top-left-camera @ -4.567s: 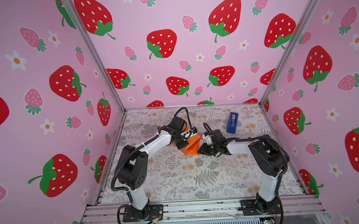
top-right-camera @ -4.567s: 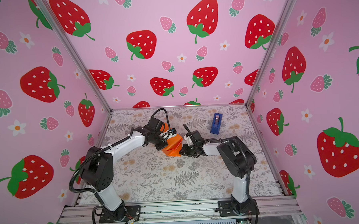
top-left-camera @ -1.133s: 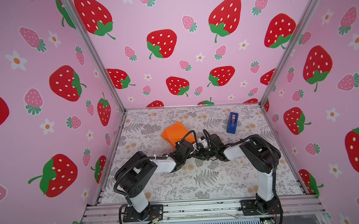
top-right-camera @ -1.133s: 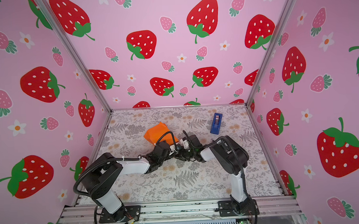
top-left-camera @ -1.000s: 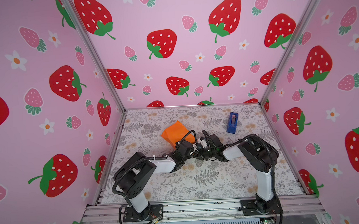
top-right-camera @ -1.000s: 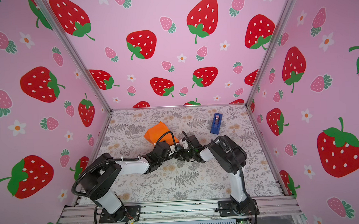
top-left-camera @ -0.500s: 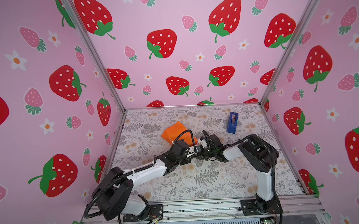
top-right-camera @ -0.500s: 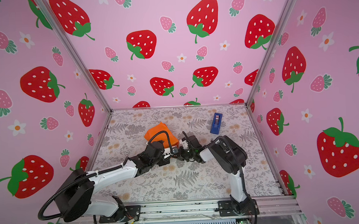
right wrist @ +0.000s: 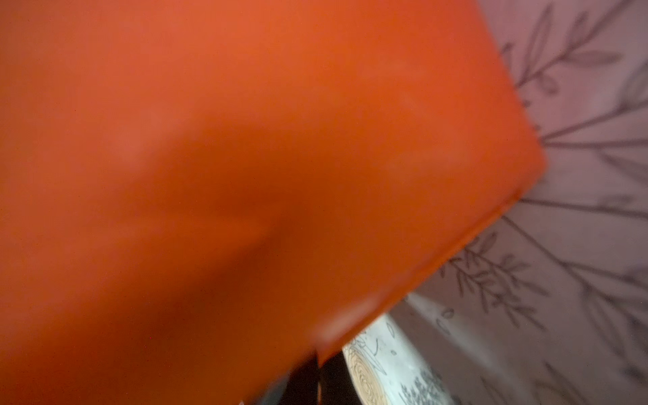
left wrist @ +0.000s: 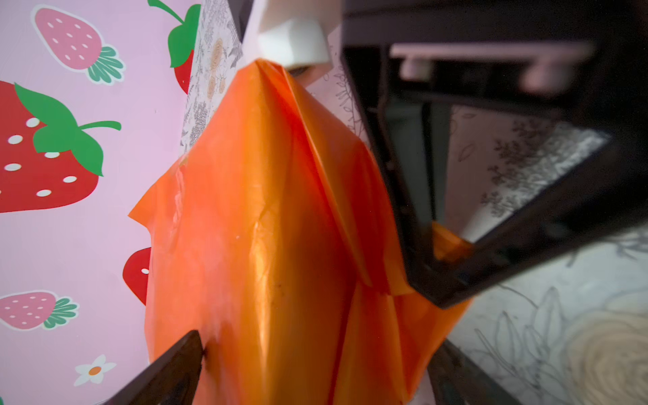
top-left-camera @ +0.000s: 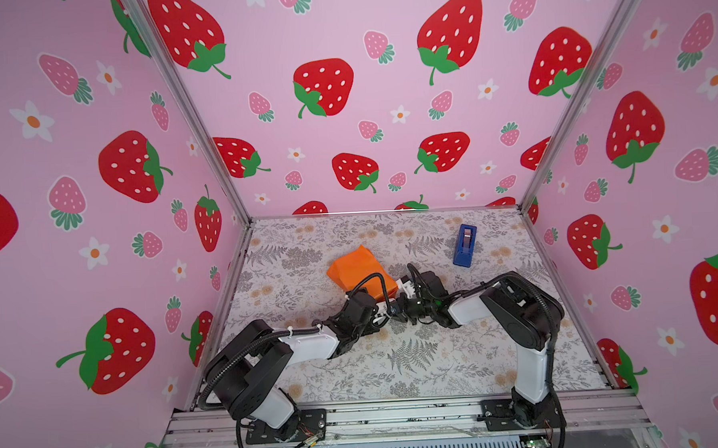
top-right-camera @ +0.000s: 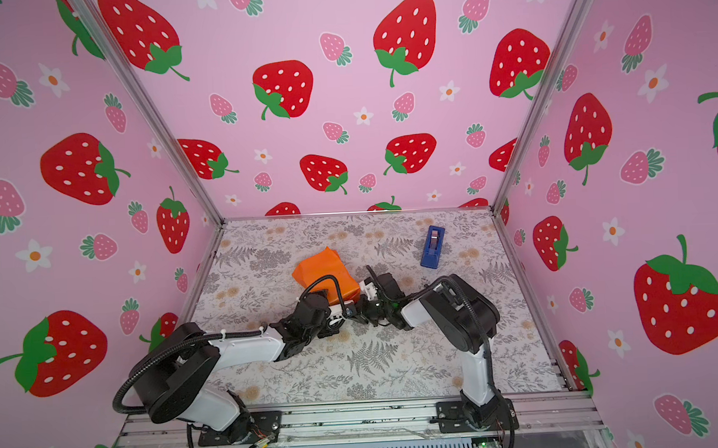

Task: Wrap a gift box in wrapping paper
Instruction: Fold the wrapping paper in the gift box.

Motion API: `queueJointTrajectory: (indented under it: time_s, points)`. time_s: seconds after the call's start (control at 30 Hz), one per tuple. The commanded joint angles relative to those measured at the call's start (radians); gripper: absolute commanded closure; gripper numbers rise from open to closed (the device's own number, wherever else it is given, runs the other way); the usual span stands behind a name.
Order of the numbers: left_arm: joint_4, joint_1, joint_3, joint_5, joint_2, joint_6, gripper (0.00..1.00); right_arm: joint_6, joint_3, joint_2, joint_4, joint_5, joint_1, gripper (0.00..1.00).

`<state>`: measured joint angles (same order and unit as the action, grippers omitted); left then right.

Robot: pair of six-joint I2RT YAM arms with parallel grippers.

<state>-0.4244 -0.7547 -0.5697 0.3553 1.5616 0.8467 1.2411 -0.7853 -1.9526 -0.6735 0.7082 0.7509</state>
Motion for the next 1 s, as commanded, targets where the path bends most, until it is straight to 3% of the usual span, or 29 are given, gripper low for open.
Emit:
queueJointTrajectory:
  time_s: [0.0, 0.23, 0.33, 0.47, 0.57, 0.7, 0.97]
  points:
    - [-0.083, -0.003, 0.013, 0.045, 0.033, 0.051, 0.01, 0.047, -0.002, 0.040, -0.063, 0.026, 0.024, 1.00]
    - [-0.050, -0.006, 0.010, 0.037, 0.028, 0.037, 0.01, 0.050, -0.017, 0.049, -0.054, 0.025, 0.028, 1.00]
    - [-0.046, -0.005, 0.008, 0.055, 0.034, 0.045, 0.01, 0.050, -0.020, 0.058, -0.052, 0.024, 0.028, 0.93]
    - [-0.025, -0.002, 0.002, 0.059, 0.035, 0.049, 0.01, 0.013, -0.027, 0.096, 0.002, 0.002, 0.024, 0.73]
    - [-0.017, -0.002, -0.003, 0.063, 0.029, 0.044, 0.03, -0.024, -0.035, 0.114, 0.041, -0.017, 0.017, 0.71]
    - [0.003, -0.002, -0.007, 0.056, 0.010, 0.030, 0.00, -0.023, -0.046, 0.083, 0.026, -0.003, 0.015, 0.75]
    - [0.063, -0.002, -0.003, 0.016, -0.063, 0.016, 0.01, 0.003, -0.068, 0.038, -0.028, -0.009, 0.015, 0.97]
